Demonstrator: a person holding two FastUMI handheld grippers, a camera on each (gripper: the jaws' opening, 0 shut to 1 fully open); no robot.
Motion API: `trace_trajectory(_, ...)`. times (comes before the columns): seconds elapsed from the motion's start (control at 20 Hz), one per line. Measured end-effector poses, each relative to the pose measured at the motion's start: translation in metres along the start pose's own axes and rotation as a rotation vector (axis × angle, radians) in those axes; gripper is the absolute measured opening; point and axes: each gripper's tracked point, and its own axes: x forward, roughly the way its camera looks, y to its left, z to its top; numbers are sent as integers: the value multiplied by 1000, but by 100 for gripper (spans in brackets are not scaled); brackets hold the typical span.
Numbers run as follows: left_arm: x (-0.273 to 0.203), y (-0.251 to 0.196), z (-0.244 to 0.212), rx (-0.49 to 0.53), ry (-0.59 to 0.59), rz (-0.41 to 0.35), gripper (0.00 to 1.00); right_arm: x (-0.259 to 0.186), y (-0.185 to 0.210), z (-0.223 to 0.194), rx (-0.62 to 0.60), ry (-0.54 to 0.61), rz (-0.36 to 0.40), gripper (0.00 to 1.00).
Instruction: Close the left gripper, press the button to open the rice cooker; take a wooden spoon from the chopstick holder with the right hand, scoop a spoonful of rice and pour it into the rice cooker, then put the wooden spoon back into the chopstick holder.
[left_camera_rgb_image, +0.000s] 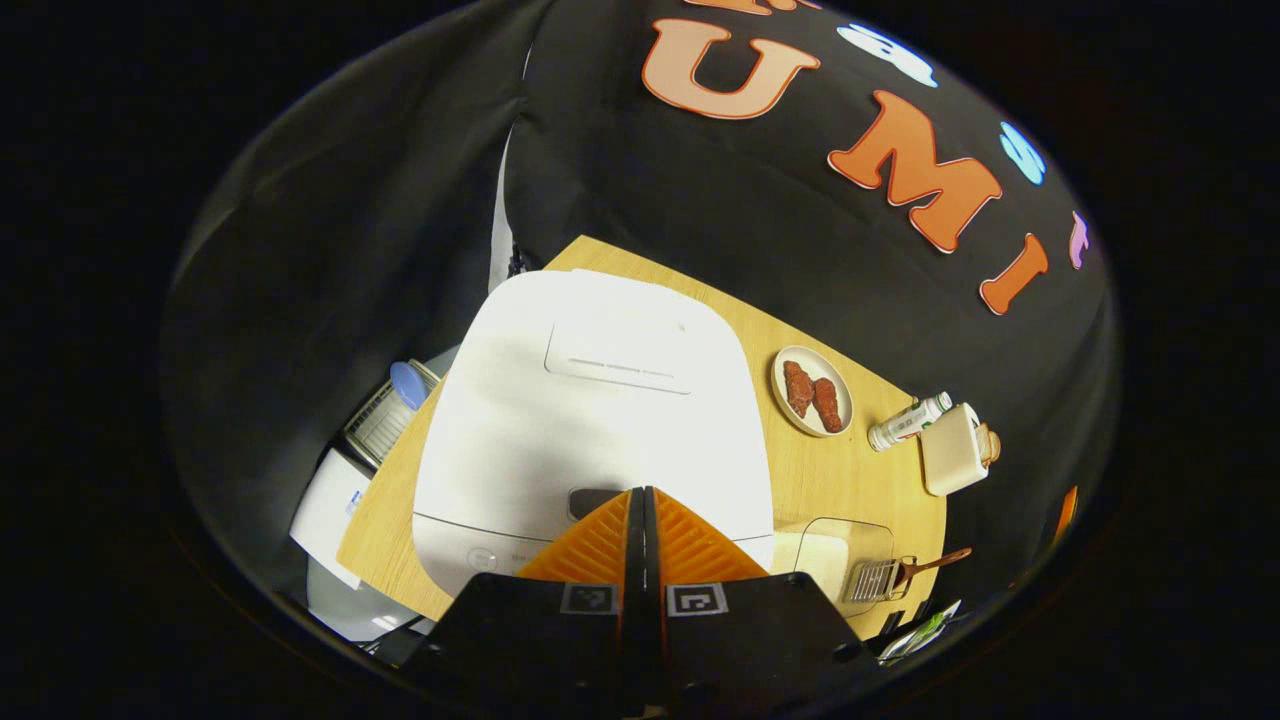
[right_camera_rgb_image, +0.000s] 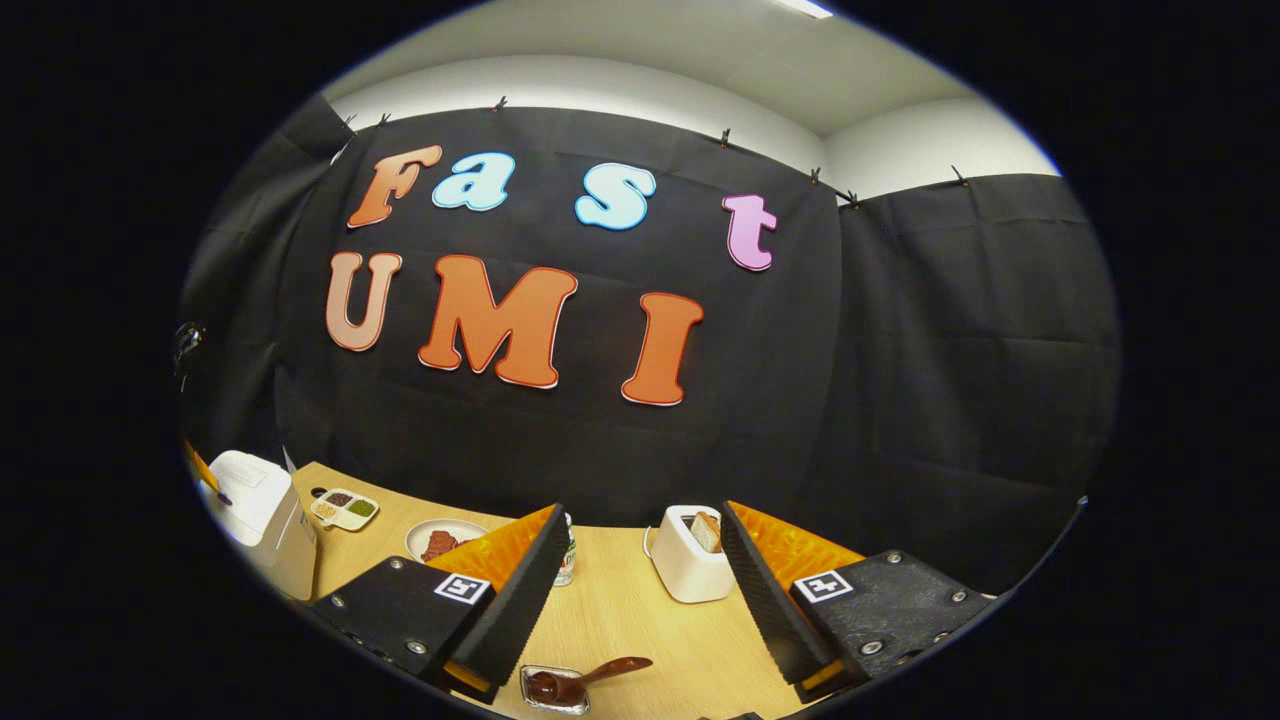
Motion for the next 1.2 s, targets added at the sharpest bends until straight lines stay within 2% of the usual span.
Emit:
trace_trajectory(0.3, 11, 11, -4, -47, 26, -14, 6, 6, 2, -16, 11, 42, 3, 95)
trace_trajectory(0.75, 8, 11, -2, -38, 10, 7, 5, 11, 5, -36, 53, 93, 27, 95)
trace_trajectory(0.9, -10, 1, 22, 34, -122, 10, 5, 10, -3, -49, 40, 128, 23, 95)
trace_trajectory(1.05, -47, -13, 65, 126, -306, 29, 5, 8, -6, -62, 61, 169, 31, 95)
trace_trajectory(1.2, -79, -33, 92, 174, -449, 36, 4, 7, -7, -78, 91, 206, 42, 95)
